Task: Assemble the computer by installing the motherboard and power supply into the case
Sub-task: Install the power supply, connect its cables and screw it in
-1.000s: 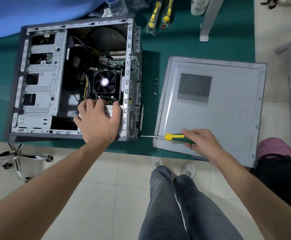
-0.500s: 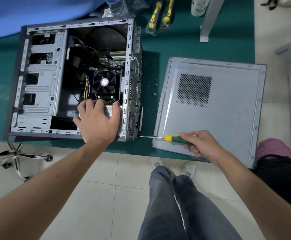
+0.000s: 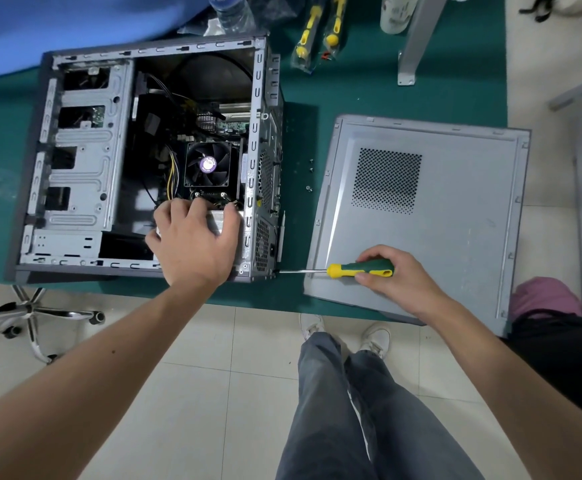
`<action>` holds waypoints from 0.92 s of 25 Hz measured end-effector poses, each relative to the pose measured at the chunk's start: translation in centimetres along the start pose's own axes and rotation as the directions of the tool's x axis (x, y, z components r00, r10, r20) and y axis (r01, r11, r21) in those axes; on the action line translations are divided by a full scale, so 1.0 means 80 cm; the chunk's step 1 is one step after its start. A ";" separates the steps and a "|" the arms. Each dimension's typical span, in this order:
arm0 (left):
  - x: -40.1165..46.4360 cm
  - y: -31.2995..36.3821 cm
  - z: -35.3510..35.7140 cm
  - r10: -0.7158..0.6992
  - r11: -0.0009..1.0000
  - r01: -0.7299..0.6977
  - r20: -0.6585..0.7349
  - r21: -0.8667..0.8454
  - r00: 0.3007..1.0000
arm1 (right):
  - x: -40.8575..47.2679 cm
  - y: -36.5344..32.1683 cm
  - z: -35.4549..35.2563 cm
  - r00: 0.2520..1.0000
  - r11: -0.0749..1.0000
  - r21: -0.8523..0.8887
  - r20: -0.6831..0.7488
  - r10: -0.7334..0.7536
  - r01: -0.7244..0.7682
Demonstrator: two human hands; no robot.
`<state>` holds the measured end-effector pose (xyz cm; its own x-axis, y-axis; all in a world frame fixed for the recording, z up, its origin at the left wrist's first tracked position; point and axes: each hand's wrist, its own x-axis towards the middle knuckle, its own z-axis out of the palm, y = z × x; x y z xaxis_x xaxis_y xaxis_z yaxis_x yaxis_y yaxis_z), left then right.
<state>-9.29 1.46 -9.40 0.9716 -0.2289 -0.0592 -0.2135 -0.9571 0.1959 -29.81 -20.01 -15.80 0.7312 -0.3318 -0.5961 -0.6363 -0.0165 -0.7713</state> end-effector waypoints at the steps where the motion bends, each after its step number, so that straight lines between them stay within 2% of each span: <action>1: 0.001 0.000 0.000 0.001 1.000 -0.001 0.001 0.000 1.000 | 0.004 0.000 0.000 1.000 1.000 0.007 0.003 0.023 -0.023; 4: 0.002 0.001 0.000 -0.001 1.000 0.001 0.009 0.005 1.000 | 0.012 0.002 -0.003 0.984 0.983 0.069 0.074 0.163 -0.168; 6: 0.000 0.000 0.001 -0.002 1.000 0.002 0.016 0.009 1.000 | 0.019 0.002 -0.009 0.957 0.967 0.051 0.162 0.239 -0.250; 10: 0.001 -0.001 0.000 -0.006 1.000 0.006 0.022 0.013 1.000 | 0.024 -0.004 -0.016 0.913 0.958 0.033 0.312 0.262 -0.285; 13: -0.001 -0.002 0.000 -0.004 1.000 0.003 0.023 0.013 1.000 | 0.017 0.000 -0.018 0.947 0.988 -0.028 0.282 0.153 -0.151; 15: -0.002 -0.001 0.000 -0.005 1.000 0.005 0.026 0.013 1.000 | 0.017 0.006 -0.027 0.982 0.996 -0.058 0.170 0.077 -0.068; 17: -0.002 -0.001 0.000 -0.002 1.000 0.001 0.031 0.016 1.000 | 0.018 0.008 -0.036 0.992 0.983 0.142 0.063 0.109 -0.117; 19: -0.001 0.001 0.000 -0.003 1.000 0.002 0.038 0.023 0.999 | 0.020 0.001 -0.040 0.973 0.881 0.415 0.131 0.188 -0.226; 20: -0.002 0.002 -0.001 -0.003 1.000 0.002 0.041 0.024 0.999 | 0.021 -0.007 -0.039 0.962 0.839 0.477 0.203 0.184 -0.261; 22: -0.002 0.003 -0.001 0.000 1.000 -0.001 0.035 0.022 0.999 | 0.035 -0.030 -0.032 0.947 0.880 0.397 0.282 0.153 -0.260; 23: -0.002 0.004 -0.001 0.003 1.000 -0.003 0.032 0.021 0.999 | 0.046 -0.046 -0.024 0.957 0.935 0.278 0.245 0.153 -0.220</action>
<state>-9.54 1.24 -9.26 0.9674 -0.2369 -0.0898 -0.2188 -0.9598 0.1759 -25.22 -23.02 -14.71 0.6632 -0.0893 -0.7431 -0.6876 0.3195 -0.6520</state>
